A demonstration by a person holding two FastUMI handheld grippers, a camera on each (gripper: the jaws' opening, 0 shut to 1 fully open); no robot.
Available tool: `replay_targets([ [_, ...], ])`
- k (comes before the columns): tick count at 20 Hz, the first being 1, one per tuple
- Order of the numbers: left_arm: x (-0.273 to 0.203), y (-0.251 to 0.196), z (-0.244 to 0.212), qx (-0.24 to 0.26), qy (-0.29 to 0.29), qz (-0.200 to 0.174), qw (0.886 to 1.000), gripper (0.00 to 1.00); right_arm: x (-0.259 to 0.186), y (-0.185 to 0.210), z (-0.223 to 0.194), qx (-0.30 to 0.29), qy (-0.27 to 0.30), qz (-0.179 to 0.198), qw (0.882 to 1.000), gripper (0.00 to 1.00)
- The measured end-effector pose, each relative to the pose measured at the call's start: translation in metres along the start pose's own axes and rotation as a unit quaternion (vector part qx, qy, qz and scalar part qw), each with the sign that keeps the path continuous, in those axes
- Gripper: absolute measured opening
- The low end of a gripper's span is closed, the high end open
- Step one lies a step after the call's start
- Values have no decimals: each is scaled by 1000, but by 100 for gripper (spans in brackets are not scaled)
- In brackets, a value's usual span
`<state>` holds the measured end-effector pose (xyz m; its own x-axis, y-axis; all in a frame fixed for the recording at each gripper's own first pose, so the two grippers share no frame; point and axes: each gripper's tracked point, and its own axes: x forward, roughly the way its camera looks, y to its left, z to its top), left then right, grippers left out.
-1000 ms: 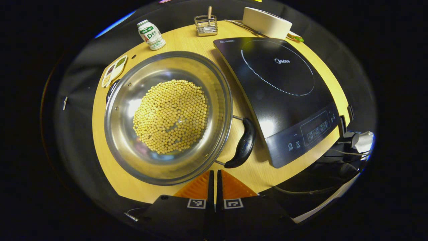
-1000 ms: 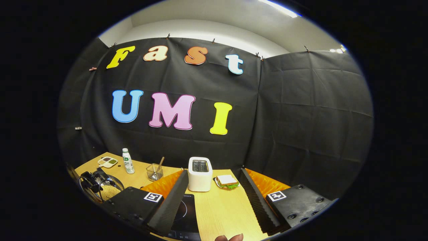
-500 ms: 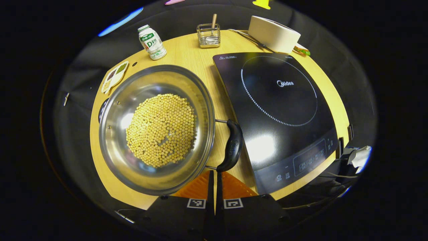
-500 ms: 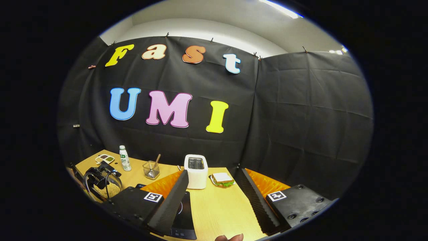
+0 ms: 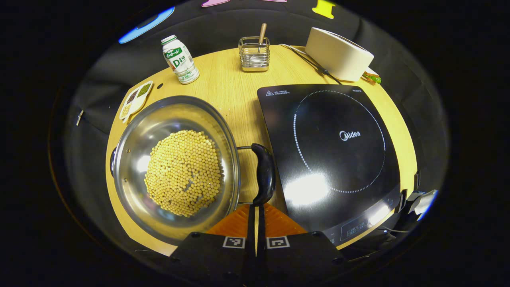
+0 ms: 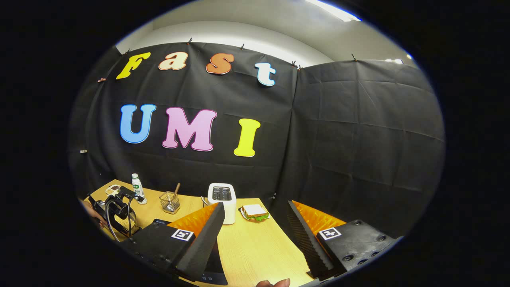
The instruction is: First push the handle of the pot to place it horizontally, then grasp the pot with both hands and set it on the induction cooktop.
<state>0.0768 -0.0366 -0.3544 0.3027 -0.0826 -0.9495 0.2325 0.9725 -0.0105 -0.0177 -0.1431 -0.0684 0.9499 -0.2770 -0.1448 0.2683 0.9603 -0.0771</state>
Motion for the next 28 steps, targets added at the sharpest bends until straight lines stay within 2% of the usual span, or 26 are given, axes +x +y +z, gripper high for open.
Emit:
replay_targets([
  [6, 9, 5, 27, -4, -9, 0, 1000, 5, 7, 2, -7, -9, 12, -13, 1000, 98],
  [10, 11, 1, 31, 2, -13, -17, 1000, 5, 9, 12, -10, -14, 20, -15, 1000, 98],
  [13, -4, -1, 33, 10, -45, -32, 998, 6, 11, 25, -9, -12, 21, -7, 1000, 98],
  [16, -31, 1, 38, 22, -97, -50, 994, 6, 12, 54, -9, -14, 23, 18, 999, 98],
  [18, -55, 8, 42, 20, -132, -58, 989, 19, 12, 82, -11, -16, 25, 45, 999, 98],
  [21, -81, 34, 46, 2, -172, -50, 984, 72, 10, 125, -10, -18, 27, 88, 996, 98],
  [23, -91, 60, 45, -13, -190, -25, 981, 90, 11, 156, -11, -24, 30, 118, 992, 98],
  [26, -102, 95, 44, -37, -219, -19, 975, 91, 11, 210, -19, -8, 49, 173, 984, 98],
  [28, -108, 120, 39, -52, -233, -19, 971, 91, 8, 249, -36, 11, 79, 212, 974, 98],
])
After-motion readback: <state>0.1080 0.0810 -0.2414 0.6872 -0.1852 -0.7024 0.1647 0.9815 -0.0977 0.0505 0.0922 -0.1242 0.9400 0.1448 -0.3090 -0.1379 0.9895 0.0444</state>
